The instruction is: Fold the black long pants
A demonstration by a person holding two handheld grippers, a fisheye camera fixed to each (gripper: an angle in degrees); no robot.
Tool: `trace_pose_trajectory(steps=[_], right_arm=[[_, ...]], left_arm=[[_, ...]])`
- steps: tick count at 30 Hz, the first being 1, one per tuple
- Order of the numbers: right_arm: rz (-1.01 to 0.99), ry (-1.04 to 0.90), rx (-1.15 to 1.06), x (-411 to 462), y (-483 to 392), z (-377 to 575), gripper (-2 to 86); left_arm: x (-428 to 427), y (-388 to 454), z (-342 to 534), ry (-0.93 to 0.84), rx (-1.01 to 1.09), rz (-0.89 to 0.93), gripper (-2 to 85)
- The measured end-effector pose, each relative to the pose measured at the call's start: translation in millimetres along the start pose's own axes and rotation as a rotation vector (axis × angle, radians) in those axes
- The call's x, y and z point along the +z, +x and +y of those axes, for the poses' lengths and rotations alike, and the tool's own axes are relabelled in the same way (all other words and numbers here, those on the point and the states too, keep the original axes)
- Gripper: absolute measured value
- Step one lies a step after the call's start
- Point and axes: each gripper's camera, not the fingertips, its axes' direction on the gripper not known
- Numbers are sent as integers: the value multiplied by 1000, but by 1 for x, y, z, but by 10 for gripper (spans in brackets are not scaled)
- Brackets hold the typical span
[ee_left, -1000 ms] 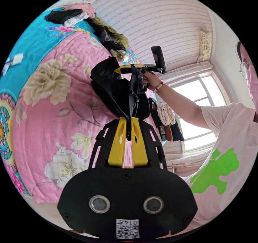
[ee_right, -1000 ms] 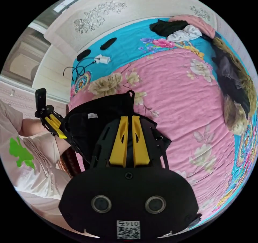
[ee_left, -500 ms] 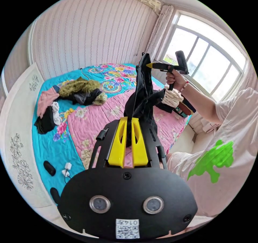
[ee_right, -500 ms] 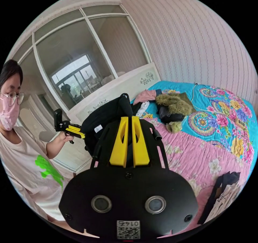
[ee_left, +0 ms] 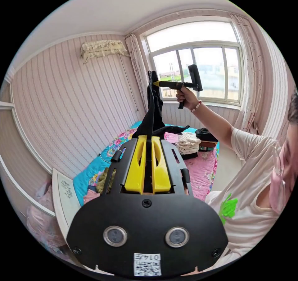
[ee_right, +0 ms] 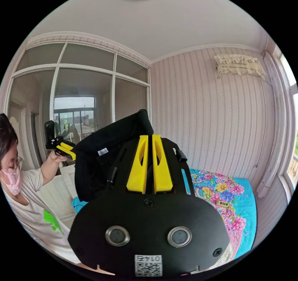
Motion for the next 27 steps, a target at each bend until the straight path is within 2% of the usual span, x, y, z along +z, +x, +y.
trace_pose_trajectory(steps=[3,8,13,15,18,22,27], right_arm=[[39,77,-51,-44,-16,-62,10],[122,121,-109,-82,-46,-144,11],[169,61,-168,-64,-68,-190,11],[157,-8,-214,-28,-72,-198,11],[97,-137,-264,47,-70,-187,11],[-35,-325,-302,168,-65,-133,11],[-314,-612,-332,360,-85,21,12]], left_arm=[[-56,12,-57,86,48,-48,-3],[-131,28,-122,201,65,-26,-3],[-153,5,-121,235,-27,14,-3],[-148,-16,-107,224,-93,32,-2],[-124,-62,-62,184,-239,55,-1],[-60,-130,48,103,-487,46,-2],[26,-184,244,-3,-868,48,-3]])
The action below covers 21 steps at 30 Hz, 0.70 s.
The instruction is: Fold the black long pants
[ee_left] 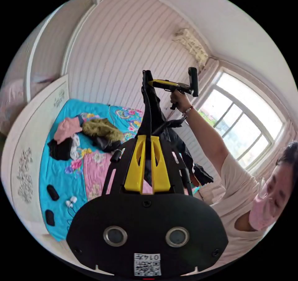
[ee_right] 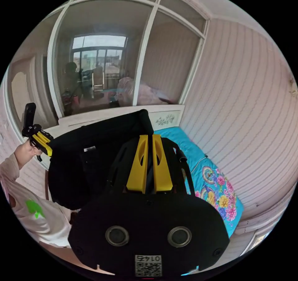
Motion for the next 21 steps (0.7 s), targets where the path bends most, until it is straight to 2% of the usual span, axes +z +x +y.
trace_pose_trajectory(steps=[5,9,14,19,21], right_arm=[[-204,-264,-28,227,-36,54,15],[-295,-444,21,366,-75,124,25],[-359,-330,151,401,-48,181,46],[-471,-109,360,360,45,236,97],[-549,19,496,316,97,285,109]], left_arm=[[82,-193,146,-160,-410,-168,-4],[132,-283,229,-315,-542,-303,-3],[167,-350,280,-325,-594,-426,3],[193,-399,283,-300,-648,-495,11],[203,-409,280,-307,-637,-496,16]])
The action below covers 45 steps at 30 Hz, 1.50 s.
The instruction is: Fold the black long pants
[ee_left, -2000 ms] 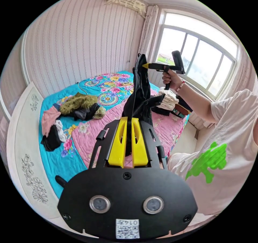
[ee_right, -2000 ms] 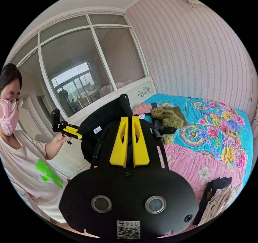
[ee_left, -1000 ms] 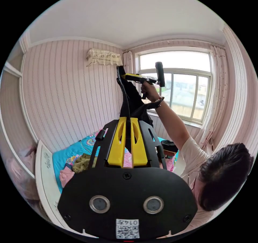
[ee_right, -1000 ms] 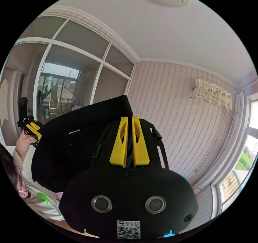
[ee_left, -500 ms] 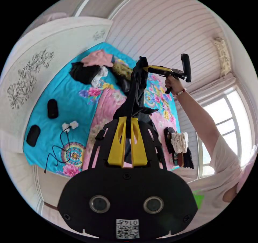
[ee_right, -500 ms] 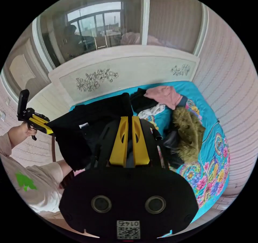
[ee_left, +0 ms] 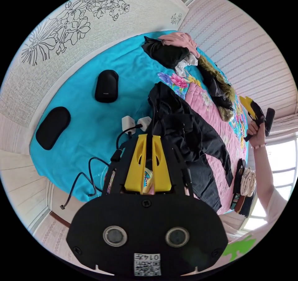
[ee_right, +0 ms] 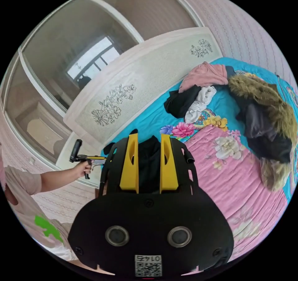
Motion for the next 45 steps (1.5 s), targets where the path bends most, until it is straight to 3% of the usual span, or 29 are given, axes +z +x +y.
trace_pose_trajectory(steps=[4,9,14,18,24,28,29,36,42,45], right_arm=[[48,73,161,-107,54,83,121],[398,58,610,-247,122,257,133],[667,101,862,-329,152,353,135],[786,119,965,-375,190,388,137],[915,148,987,-438,252,409,133],[840,84,1049,-462,292,422,77],[803,93,1001,-474,296,421,19],[956,-12,710,-557,329,367,-2],[949,-158,746,-583,394,362,-1],[934,-14,697,-605,381,378,2]], left_arm=[[-12,22,-4,58,100,-52,38],[-16,119,18,0,438,-63,65],[75,277,74,-193,787,21,80],[153,353,111,-340,901,69,81],[237,400,152,-448,998,-49,81],[242,403,148,-426,976,-36,80],[244,404,145,-432,964,-29,80],[252,411,133,-455,937,-23,72],[259,415,129,-453,925,-33,69],[262,415,127,-452,916,-29,69]])
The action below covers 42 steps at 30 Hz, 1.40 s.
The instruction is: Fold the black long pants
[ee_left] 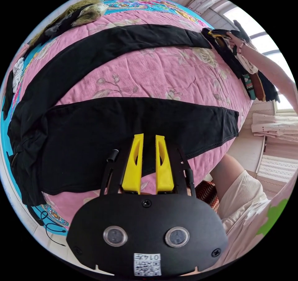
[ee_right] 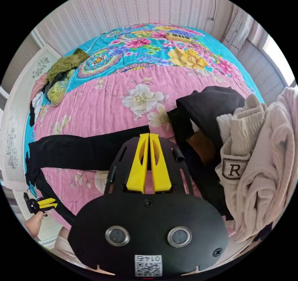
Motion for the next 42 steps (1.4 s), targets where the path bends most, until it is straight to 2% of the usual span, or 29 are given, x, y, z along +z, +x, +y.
trace_pose_trajectory(steps=[4,6,8,11,13,15,17,19,22,25,27,29,31,33,35,39,42], right_arm=[[-165,80,-28,-28,20,57,46],[-221,-11,0,-32,35,112,107],[-288,-113,54,-31,49,158,118],[-288,-243,198,-32,71,229,119],[-247,-262,283,-34,81,260,113],[-308,-269,385,-24,92,281,106],[-331,-256,403,-13,94,281,105],[-250,-296,359,-7,92,272,91],[-286,-341,197,-1,82,257,23],[-245,-357,115,-5,87,242,10],[-321,-289,142,-19,110,225,6],[-308,-267,167,-22,128,213,4],[-230,-306,174,-13,145,202,4],[-322,-411,219,21,164,194,6],[-364,-450,236,45,164,193,8],[-268,-388,242,62,148,188,16],[-270,-450,239,90,133,192,29]], left_arm=[[-1,-4,-4,-8,-10,20,67],[-7,-4,-7,3,-8,49,62],[-17,0,-10,47,4,86,59],[-14,9,-16,30,35,102,59],[-8,14,-19,7,51,113,58],[-3,19,-20,-5,63,124,58],[3,26,-22,-25,74,136,58],[4,32,-22,-31,84,126,58],[4,39,-24,-32,94,122,58],[0,45,-28,-29,96,129,57],[-8,51,-32,-12,106,127,57],[-20,62,-41,15,128,96,56],[-20,69,-46,24,152,73,54],[-6,71,-50,0,156,25,51],[21,68,-52,-97,134,11,52],[13,71,-48,-55,119,2,52],[22,69,-40,-72,107,32,54]])
